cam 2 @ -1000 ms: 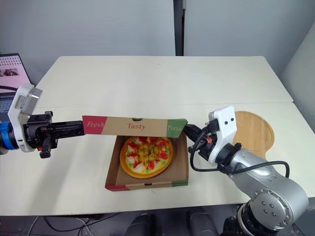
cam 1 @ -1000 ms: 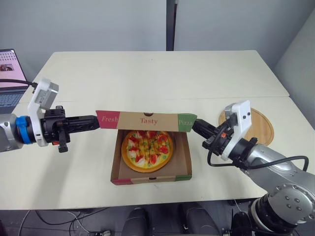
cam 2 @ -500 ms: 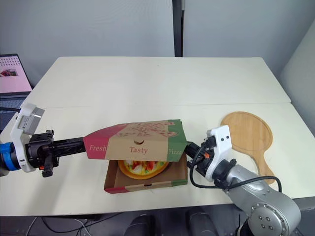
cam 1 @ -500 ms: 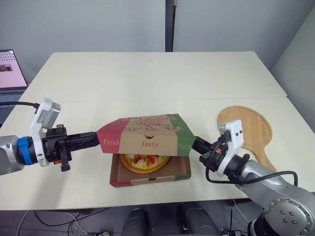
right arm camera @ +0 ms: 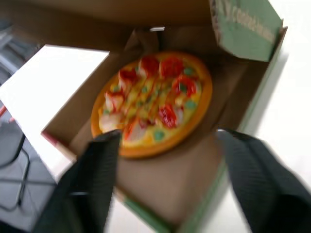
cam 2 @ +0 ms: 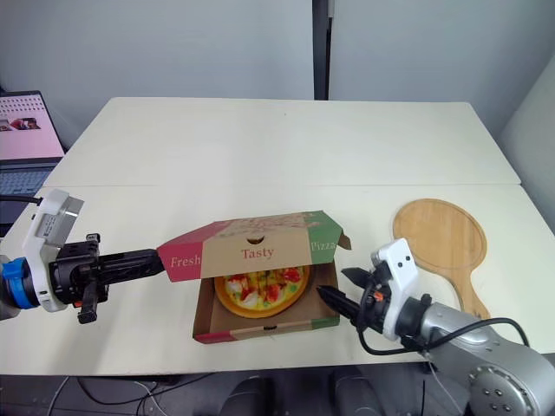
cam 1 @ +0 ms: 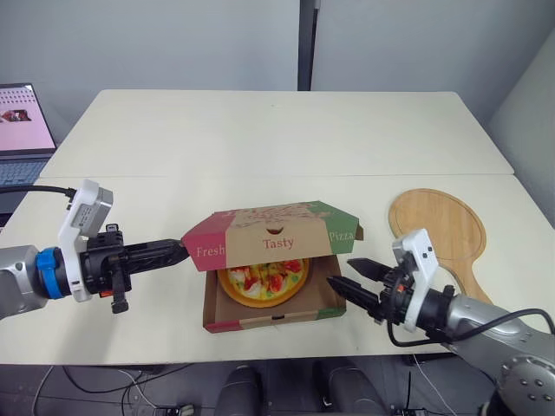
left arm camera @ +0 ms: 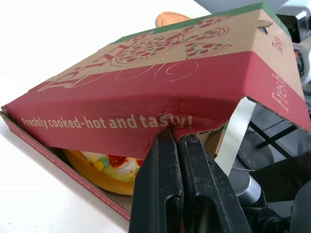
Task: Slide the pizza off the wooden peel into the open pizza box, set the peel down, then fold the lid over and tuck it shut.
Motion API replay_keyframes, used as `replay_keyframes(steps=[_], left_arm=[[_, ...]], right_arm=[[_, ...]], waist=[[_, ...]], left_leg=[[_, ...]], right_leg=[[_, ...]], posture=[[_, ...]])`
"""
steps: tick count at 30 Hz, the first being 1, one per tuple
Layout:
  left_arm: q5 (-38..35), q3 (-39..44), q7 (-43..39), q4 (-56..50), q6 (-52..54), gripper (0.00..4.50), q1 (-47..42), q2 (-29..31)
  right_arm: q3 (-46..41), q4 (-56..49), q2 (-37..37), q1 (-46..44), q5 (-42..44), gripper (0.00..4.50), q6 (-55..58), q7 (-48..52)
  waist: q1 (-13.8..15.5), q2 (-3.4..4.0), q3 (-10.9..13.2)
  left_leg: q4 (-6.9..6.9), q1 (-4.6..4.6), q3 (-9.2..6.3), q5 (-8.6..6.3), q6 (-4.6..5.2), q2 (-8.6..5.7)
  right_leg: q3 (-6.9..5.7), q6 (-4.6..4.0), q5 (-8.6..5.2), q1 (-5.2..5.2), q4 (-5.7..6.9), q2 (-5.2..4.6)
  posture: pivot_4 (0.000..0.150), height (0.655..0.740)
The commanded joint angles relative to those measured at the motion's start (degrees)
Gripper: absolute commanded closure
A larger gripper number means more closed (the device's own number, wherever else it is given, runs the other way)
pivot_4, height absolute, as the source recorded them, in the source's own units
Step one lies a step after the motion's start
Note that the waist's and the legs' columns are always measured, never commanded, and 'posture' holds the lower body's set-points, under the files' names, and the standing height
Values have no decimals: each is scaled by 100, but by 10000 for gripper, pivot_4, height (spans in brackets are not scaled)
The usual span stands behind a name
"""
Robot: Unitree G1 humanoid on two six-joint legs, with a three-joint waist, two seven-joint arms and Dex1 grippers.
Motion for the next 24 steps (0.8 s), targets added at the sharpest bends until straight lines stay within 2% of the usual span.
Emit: replay_keyframes(steps=[1,5,8,15,17,20,24], left_arm=[[-148,144,40,-156,-150,45000,59,-30],[-178,145,96,-179,-225,45000,120,-51],[-170,140,127,-219,-284,45000,182,-95],[-287,136,262,-335,-382,45000,314,-205],[-396,166,330,-367,-337,45000,381,-235],[-462,248,359,-327,-257,45000,593,-211],[-361,536,5,-235,-256,35904,1115,-35]], right_arm=[[-444,294,-954,104,8,8463,-704,665],[-569,1170,-1621,-217,-573,8463,-1588,644],[-589,1775,-1715,-1032,-462,14448,-1853,578],[314,2107,-1314,-2219,83,39721,-1678,417],[511,2114,-1229,-2342,223,44689,-1627,397],[786,2110,-1289,-2307,269,44689,-1616,455],[1007,2078,-1409,-2208,263,45000,-1680,519]], waist=[[6,-1,-1],[27,-6,-2],[11,-3,0],[74,-2,1],[107,-2,1],[125,-2,1],[128,-3,1]], left_leg=[[0,1,6,0,0,-3],[4,4,25,0,0,-10],[4,5,25,0,1,-45],[1,-6,5,0,2,-53],[2,-9,2,0,2,-53],[3,-8,1,0,2,-51],[4,-6,1,0,2,-49]], right_leg=[[1,0,0,1,0,0],[4,-4,-2,3,-1,3],[8,2,1,1,7,11],[8,3,1,2,8,13],[7,4,1,0,8,11],[5,5,1,2,8,1],[6,11,1,3,8,-12]], posture=[[1500,7306],[1500,7306],[1500,7306],[1500,7306],[1500,7306],[1500,7306],[1500,7306]])
